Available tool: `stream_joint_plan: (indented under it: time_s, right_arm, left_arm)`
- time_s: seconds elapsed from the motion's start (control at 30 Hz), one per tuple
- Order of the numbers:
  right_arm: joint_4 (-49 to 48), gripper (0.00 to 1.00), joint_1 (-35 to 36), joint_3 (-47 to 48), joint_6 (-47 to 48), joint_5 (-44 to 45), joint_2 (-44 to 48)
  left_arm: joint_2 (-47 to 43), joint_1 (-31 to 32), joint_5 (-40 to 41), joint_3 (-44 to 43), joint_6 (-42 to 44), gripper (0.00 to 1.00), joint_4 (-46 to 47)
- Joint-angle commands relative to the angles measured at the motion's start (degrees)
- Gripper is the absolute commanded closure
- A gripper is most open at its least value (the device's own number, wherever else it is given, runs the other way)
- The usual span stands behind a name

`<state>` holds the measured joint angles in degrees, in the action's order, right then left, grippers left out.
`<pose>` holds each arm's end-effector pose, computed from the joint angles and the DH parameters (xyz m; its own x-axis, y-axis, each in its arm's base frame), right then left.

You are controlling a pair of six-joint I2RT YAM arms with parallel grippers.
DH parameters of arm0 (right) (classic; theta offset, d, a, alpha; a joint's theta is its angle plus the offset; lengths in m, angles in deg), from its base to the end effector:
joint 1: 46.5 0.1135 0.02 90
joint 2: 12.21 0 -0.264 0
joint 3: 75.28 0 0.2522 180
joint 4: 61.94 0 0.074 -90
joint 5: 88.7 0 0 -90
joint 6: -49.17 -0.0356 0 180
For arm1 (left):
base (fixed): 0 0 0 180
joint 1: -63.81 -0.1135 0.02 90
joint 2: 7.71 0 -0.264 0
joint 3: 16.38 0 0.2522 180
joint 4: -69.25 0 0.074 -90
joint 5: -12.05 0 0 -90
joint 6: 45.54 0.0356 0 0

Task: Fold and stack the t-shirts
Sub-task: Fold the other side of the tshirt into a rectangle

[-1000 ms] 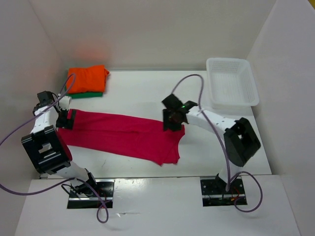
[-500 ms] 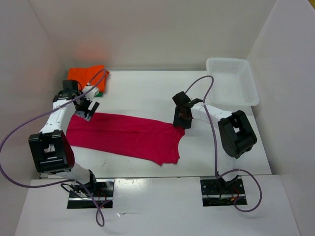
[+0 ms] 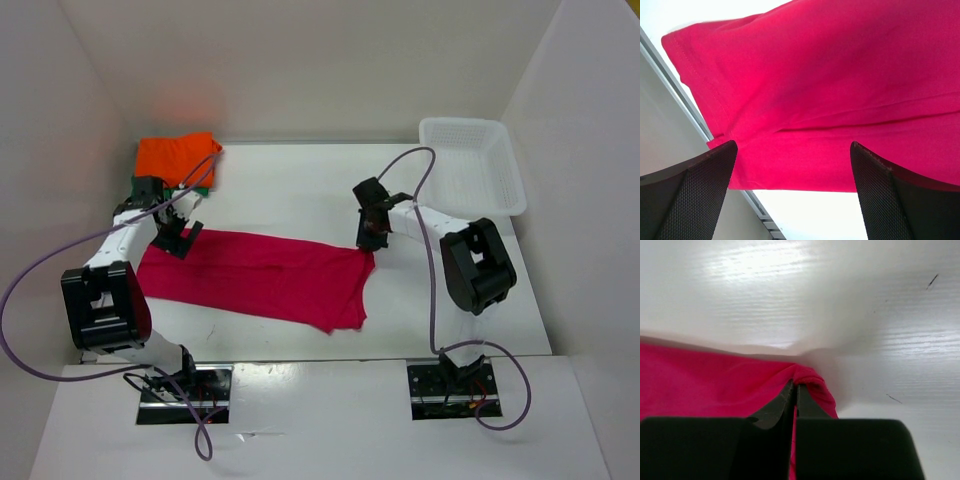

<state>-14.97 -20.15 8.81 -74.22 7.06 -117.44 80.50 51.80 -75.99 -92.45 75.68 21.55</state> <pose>0.3290 0.1590 0.1757 -0.9188 0.1559 -0.3625 0.1169 0.9849 0.1274 0.3063 0.0664 0.2296 -0.8397 0.3510 -0.4143 0.2461 0.9262 0.2857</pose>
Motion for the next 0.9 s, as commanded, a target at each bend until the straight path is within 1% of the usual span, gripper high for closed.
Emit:
stream_joint_plan:
  time_s: [0.0, 0.2, 0.27, 0.4, 0.43, 0.5, 0.57, 0.6, 0.63, 0.67, 0.7, 0.73, 0.77, 0.8, 0.83, 0.87]
  right_arm:
    - [-2.2, 1.00, -1.4, 4.1, 0.8, 0.7, 4.2]
    - [-1.7, 1.00, -3.6, 5.2, 0.3, 0.2, -0.5]
    - [-1.7, 1.00, -4.1, 6.6, 0.3, 1.7, -1.7]
    - [-2.9, 0.99, -5.3, 9.6, 1.5, 2.2, -2.9]
    - [-2.9, 0.85, -5.3, 11.4, 3.4, 1.1, -3.6]
    - [-0.9, 0.45, -5.3, 14.0, 5.1, -0.6, -5.3]
    - [0.7, 0.30, -3.3, 14.7, 5.6, 1.1, -3.5]
    - [1.5, 0.20, -1.4, 14.1, 5.6, 2.9, -1.9]
    - [2.0, 0.18, -0.4, 12.3, 4.3, 3.8, -0.2]
    - [2.8, 0.14, 0.5, 11.1, 3.4, 4.5, 3.9]
    - [2.8, 0.14, 2.2, 9.7, 2.4, 5.1, 6.2]
    - [3.5, 0.14, 2.9, 6.2, 1.2, 5.7, 8.4]
    - [3.5, 0.14, 3.4, 4.2, -1.0, 5.7, 10.6]
    - [3.5, 0.14, 4.0, 0.1, -2.2, 4.5, 14.8]
    - [3.5, 0.14, 4.5, -1.8, -3.3, 4.0, 16.6]
    - [3.5, 0.14, 4.5, -3.7, -5.8, 4.0, 18.4]
  left_arm:
    - [0.3, -0.1, 0.6, 1.2, -0.9, 0.00, 1.9]
    - [1.4, -0.1, 1.1, 2.4, -0.9, 0.00, 1.9]
    - [1.4, -0.1, 1.7, 2.4, -0.9, 0.00, 2.5]
    - [1.4, -2.8, 1.7, 2.4, -0.9, 0.00, 2.5]
    - [1.4, -2.8, 1.7, 2.4, -0.9, 0.00, 2.5]
    - [1.4, -4.6, 1.7, 2.4, -0.9, 0.00, 3.0]
    - [1.4, -6.3, 0.2, 0.3, -1.6, 0.00, 3.0]
    - [1.4, -7.3, -0.3, -0.5, -2.5, 0.00, 3.0]
    - [1.4, -9.7, -1.2, -1.4, -3.0, 0.00, 3.0]
    - [1.4, -10.8, -1.3, -3.1, -3.7, 0.00, 3.8]
    - [1.4, -11.9, -1.3, -3.9, -3.7, 0.00, 4.3]
    - [1.4, -13.3, -1.3, -4.5, -3.7, 0.00, 4.9]
    - [2.8, -13.8, -1.3, -5.2, -3.7, 0.00, 6.1]
    - [3.9, -13.8, -0.6, -6.6, -3.7, 0.00, 6.8]
    - [5.0, -14.7, -0.6, -7.6, -3.7, 0.00, 7.4]
    - [8.1, -15.6, -0.6, -8.8, -5.0, 0.00, 7.4]
